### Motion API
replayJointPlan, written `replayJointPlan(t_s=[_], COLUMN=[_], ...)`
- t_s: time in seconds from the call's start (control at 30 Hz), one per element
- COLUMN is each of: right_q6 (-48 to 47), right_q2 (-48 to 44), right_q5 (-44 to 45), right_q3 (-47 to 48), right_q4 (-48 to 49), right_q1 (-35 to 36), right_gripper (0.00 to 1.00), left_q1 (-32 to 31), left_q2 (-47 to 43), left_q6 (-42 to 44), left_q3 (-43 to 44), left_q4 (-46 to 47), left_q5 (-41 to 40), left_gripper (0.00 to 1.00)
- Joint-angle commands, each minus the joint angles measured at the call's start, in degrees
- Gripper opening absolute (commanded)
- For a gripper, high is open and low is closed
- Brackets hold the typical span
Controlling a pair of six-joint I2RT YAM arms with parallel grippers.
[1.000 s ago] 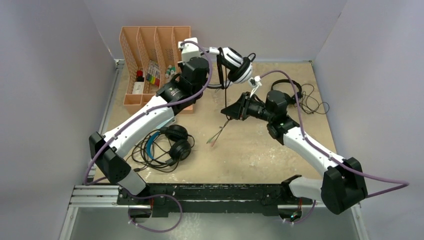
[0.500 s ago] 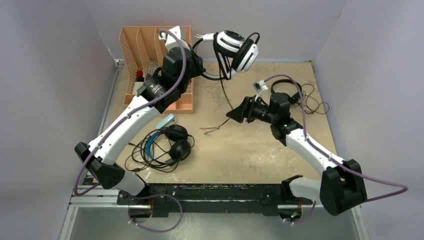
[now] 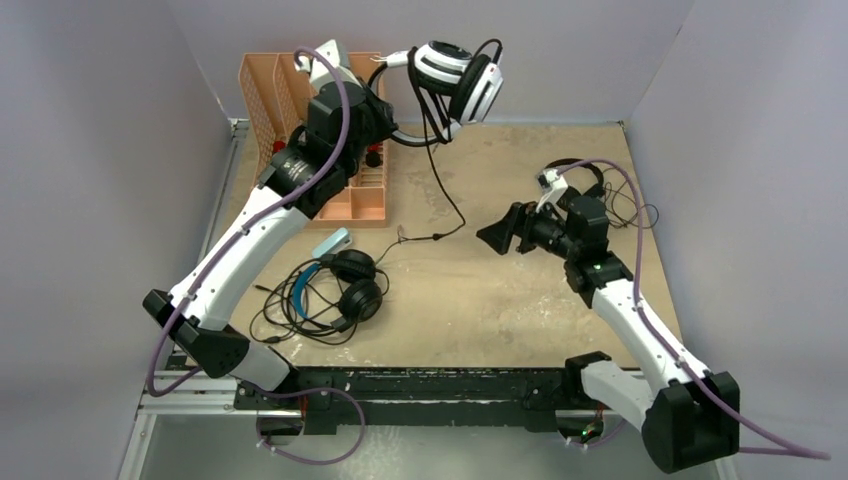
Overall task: Wrap the headphones
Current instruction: Wrap the headphones cable around the headphones.
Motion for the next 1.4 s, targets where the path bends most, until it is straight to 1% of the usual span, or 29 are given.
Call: replayJointPlan(t_s=[0.0,0.03,0.07,0.13,0.17,0.27,0.37,0.47,0.53,0.6,0.7,0.83,0.9,1.0,1.07,1.13,1.2,1.27,1.37], right_q6=[4.6,8.0,10.3,14.4,15.7,16.7,16.0,10.8,6.9,6.4,12.6,15.3,17.8,19.2,20.0,21.9,23.3,23.2,24.2], right_q2=[3.1,4.5,5.8,8.9,10.3,14.4,20.9,32.4,39.2,44.3,49.8,53.7,55.1,57.0,57.5,57.6,57.3,57.8,59.7], right_q5=[-9.0,-8.5,-6.4,-2.1,-2.6,-3.5,-5.3,-11.2,-11.6,-11.8,-17.9,-19.1,-20.9,-22.4,-22.4,-24.6,-23.5,-22.2,-23.8], right_q3=[-3.6,-3.4,-2.2,1.0,2.3,5.2,10.2,20.5,27.3,32.2,34.5,37.2,36.9,36.8,36.4,35.7,35.1,35.9,36.3], right_q4=[11.5,12.1,8.8,1.7,-0.6,-3.4,-3.8,-9.5,-14.4,-16.0,-9.7,-6.5,-2.2,-0.3,1.0,2.4,5.4,6.3,8.0], right_q1=[0.1,0.1,-0.5,-3.2,-5.0,-9.6,-10.8,-9.0,-4.4,0.2,5.3,10.7,12.2,13.9,14.5,14.5,14.4,15.2,17.3], right_gripper=[0.86,0.84,0.84,0.87,0.88,0.89,0.89,0.94,0.95,0.95,0.95,0.95,0.94,0.91,0.9,0.9,0.9,0.9,0.87], left_q1=[0.4,0.5,0.5,0.6,0.6,0.7,0.6,0.6,0.6,0.7,0.7,0.7,0.7,0.7,0.7,0.7,0.7,0.7,0.7], left_q2=[-1.7,-1.4,-1.2,-1.4,-1.6,-2.3,-2.9,-3.9,-4.7,-5.5,-6.6,-7.5,-7.6,-7.7,-7.7,-7.7,-7.8,-7.9,-8.0], left_q6=[-3.5,-3.2,-2.8,-2.5,-2.4,-2.6,-2.4,-2.1,-1.9,-1.7,-1.5,-1.4,-1.7,-2.4,-2.8,-3.0,-3.2,-3.4,-3.4], left_q3=[7.4,8.4,8.9,8.8,8.6,7.2,6.4,5.3,4.1,3.1,2.0,0.5,-0.6,-2.0,-2.6,-3.0,-3.3,-3.7,-3.8], left_q4=[5.9,5.4,5.2,5.6,5.7,6.8,7.6,8.0,8.5,9.0,9.4,9.7,10.3,11.3,11.9,12.4,12.5,12.6,12.5], left_q5=[1.9,2.4,3.2,4.7,5.2,7.0,9.2,10.7,11.5,12.4,13.5,14.2,15.1,16.5,17.1,17.4,17.7,18.0,18.2], left_gripper=[0.0,0.0,0.0,0.0,0.0,0.0,0.0,0.0,0.0,0.0,0.0,0.0,0.0,0.0,0.0,0.0,0.0,0.0,0.0])
